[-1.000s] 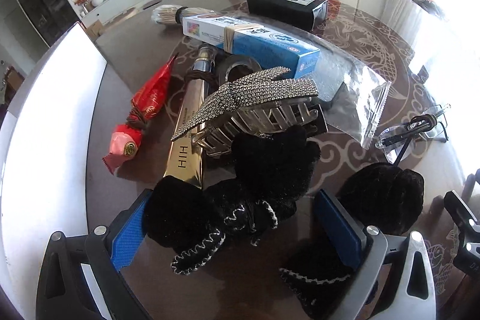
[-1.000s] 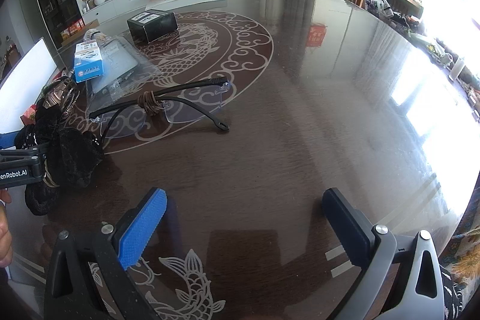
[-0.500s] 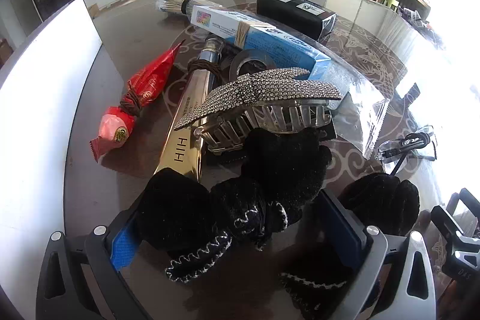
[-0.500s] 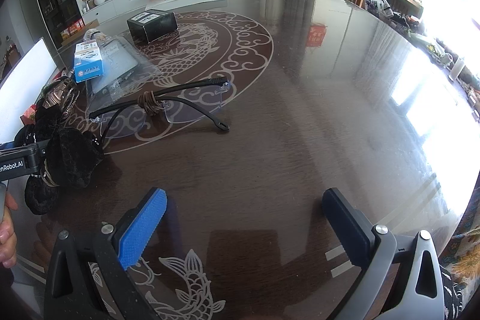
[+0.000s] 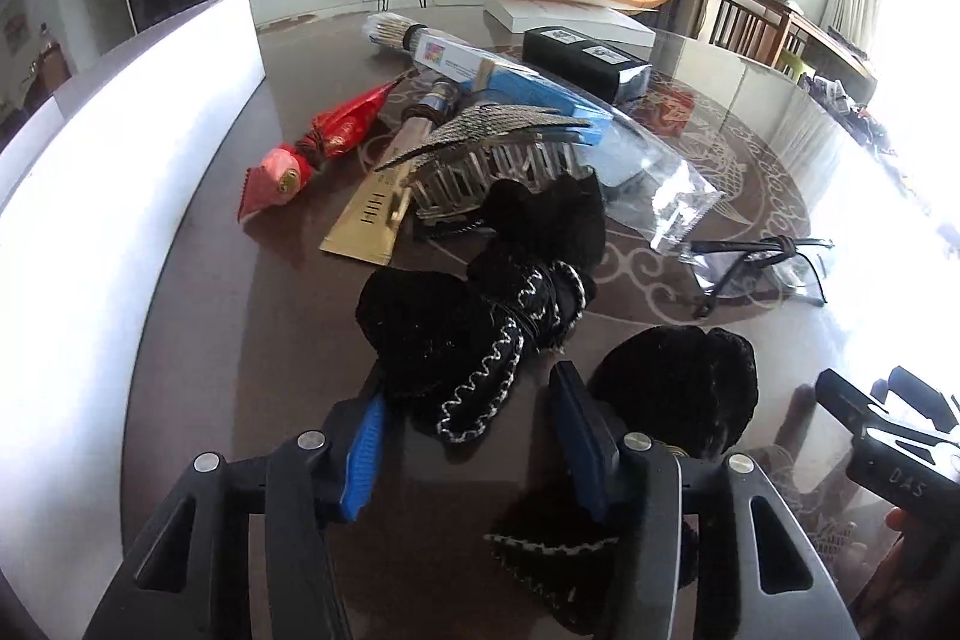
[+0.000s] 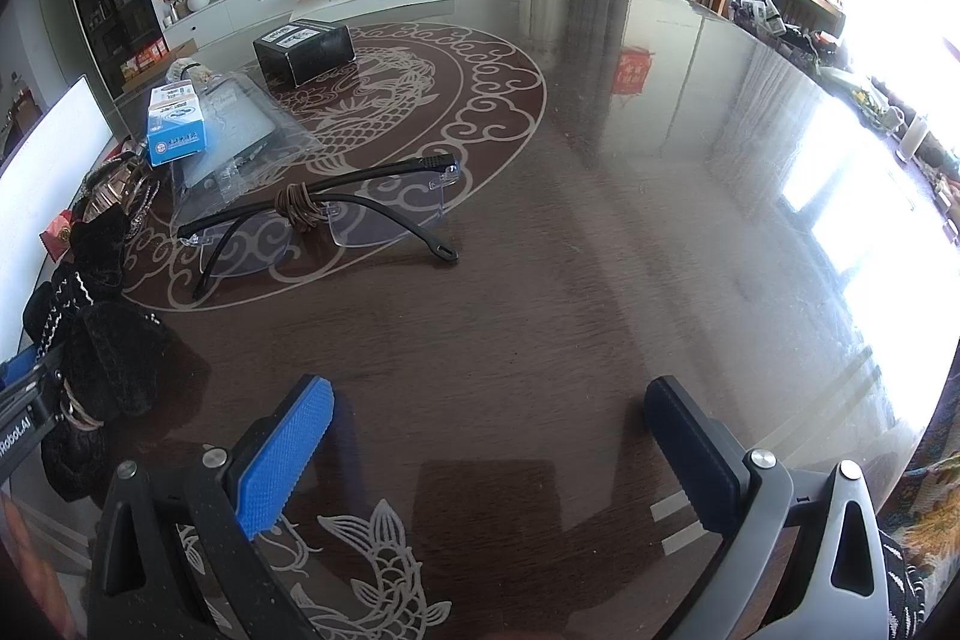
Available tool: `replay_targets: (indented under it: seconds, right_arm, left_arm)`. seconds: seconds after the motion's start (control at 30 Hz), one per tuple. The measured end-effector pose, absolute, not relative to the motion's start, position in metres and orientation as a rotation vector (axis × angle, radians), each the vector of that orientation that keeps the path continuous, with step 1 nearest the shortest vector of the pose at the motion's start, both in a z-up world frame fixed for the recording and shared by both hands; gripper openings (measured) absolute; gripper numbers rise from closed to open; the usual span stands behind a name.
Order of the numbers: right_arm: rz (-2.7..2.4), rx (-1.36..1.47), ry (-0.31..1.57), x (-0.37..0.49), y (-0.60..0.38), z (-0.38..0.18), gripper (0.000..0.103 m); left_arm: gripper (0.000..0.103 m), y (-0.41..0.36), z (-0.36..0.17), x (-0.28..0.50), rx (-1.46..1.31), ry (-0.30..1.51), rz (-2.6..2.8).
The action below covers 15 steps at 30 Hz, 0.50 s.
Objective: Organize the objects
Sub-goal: 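Lower the open left gripper over the black fuzzy items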
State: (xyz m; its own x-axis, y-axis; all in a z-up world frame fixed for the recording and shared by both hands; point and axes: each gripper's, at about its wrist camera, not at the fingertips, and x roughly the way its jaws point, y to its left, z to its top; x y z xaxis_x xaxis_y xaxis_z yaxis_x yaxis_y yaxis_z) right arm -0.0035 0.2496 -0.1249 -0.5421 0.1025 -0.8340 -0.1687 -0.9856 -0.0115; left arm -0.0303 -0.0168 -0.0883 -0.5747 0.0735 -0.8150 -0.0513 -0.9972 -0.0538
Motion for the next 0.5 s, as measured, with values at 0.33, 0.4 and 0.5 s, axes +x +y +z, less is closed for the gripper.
replay_targets:
  seconds: [0.33, 0.4, 0.5]
  right_arm:
    - [2.629, -1.414, 0.105, -0.003, 0.249, -0.125, 0.103]
    - [2.629, -1.414, 0.105, -0.003, 0.249, -0.125, 0.103]
    - [2.629, -1.414, 0.105, -0.004, 0.250, -0.125, 0.103]
  left_arm:
    - [0.052, -0.011, -0.085, -0.029, -1.485, -0.118, 2.729]
    - [0.052, -0.022, -0.086, -0.027, -1.491, -0.135, 2.755]
    - [0.052, -0.033, -0.088, -0.023, -1.493, -0.098, 2.802]
